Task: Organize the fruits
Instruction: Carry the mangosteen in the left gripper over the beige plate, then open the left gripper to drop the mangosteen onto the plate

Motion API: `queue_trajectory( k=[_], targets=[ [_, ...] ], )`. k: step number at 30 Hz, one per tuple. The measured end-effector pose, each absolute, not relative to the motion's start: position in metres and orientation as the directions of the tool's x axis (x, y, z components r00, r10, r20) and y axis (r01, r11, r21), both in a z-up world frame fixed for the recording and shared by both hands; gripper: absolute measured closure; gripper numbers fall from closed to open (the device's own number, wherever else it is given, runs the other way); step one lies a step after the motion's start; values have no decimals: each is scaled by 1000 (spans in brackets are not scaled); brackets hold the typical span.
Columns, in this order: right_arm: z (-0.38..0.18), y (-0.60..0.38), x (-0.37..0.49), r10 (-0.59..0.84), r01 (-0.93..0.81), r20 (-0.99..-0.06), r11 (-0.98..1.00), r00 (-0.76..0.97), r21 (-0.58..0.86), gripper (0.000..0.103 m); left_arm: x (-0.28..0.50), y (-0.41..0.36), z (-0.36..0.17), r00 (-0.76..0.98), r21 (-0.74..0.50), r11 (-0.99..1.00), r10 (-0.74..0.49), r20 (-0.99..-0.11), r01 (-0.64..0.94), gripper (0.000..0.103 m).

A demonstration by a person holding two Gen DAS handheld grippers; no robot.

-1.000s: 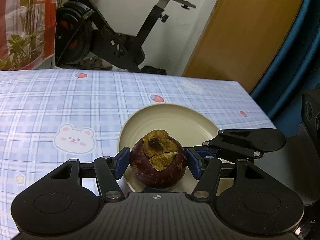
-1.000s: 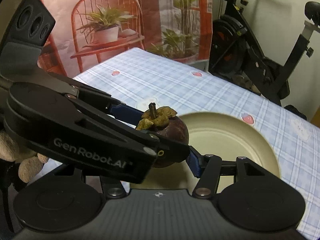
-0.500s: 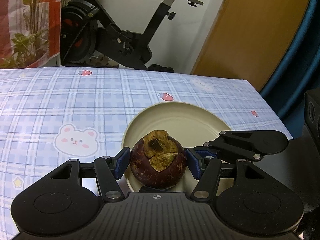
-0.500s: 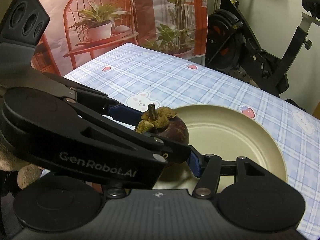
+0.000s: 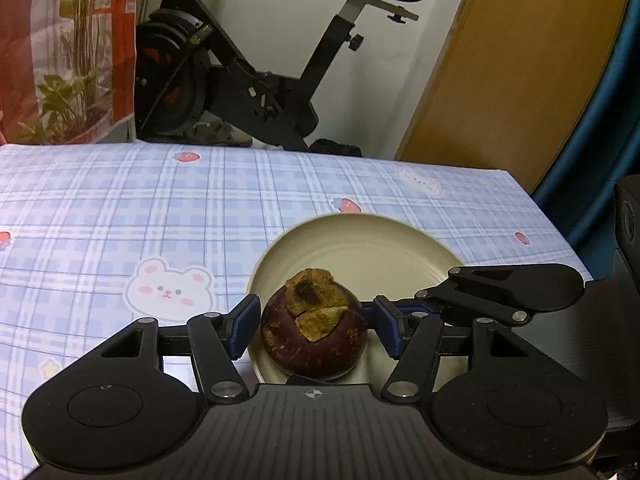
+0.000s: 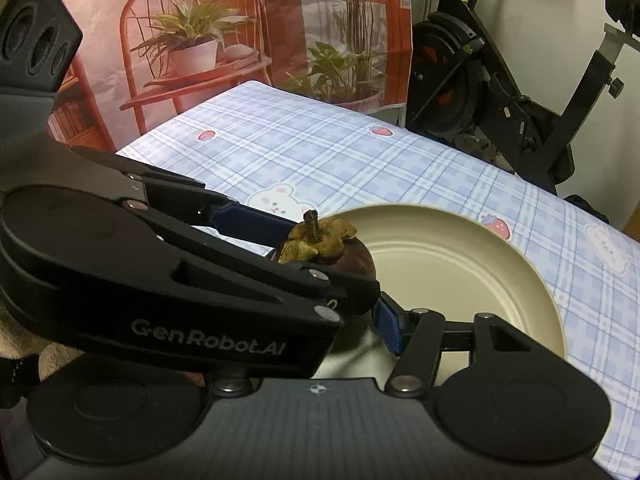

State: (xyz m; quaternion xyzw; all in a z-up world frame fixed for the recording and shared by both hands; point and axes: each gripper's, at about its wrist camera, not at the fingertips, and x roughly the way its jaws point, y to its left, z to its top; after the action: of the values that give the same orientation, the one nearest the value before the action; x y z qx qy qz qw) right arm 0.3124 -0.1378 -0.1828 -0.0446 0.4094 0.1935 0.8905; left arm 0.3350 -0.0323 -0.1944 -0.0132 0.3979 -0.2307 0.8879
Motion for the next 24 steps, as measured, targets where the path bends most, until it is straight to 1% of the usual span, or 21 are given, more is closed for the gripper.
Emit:
queue_trajectory(
  k=[7, 12, 17, 24],
  targets=[
    [-172, -144, 299, 311, -391, -735, 918, 602, 68, 42, 318, -25, -175, 622, -188, 909, -394, -677, 372, 38],
    [-162, -162, 276, 321, -378, -696, 923, 642, 77, 42, 303, -30, -161, 658, -164, 914, -384, -648, 371, 38],
    [-154, -190, 247, 315, -352, -653, 933, 689, 79, 42, 291, -44, -154, 663, -162, 906, -399, -634, 390, 38],
    [-149, -231, 206, 264, -296, -598, 954, 757, 47, 42, 275, -73, -153, 649, -149, 884, -432, -626, 444, 38]
  ],
)
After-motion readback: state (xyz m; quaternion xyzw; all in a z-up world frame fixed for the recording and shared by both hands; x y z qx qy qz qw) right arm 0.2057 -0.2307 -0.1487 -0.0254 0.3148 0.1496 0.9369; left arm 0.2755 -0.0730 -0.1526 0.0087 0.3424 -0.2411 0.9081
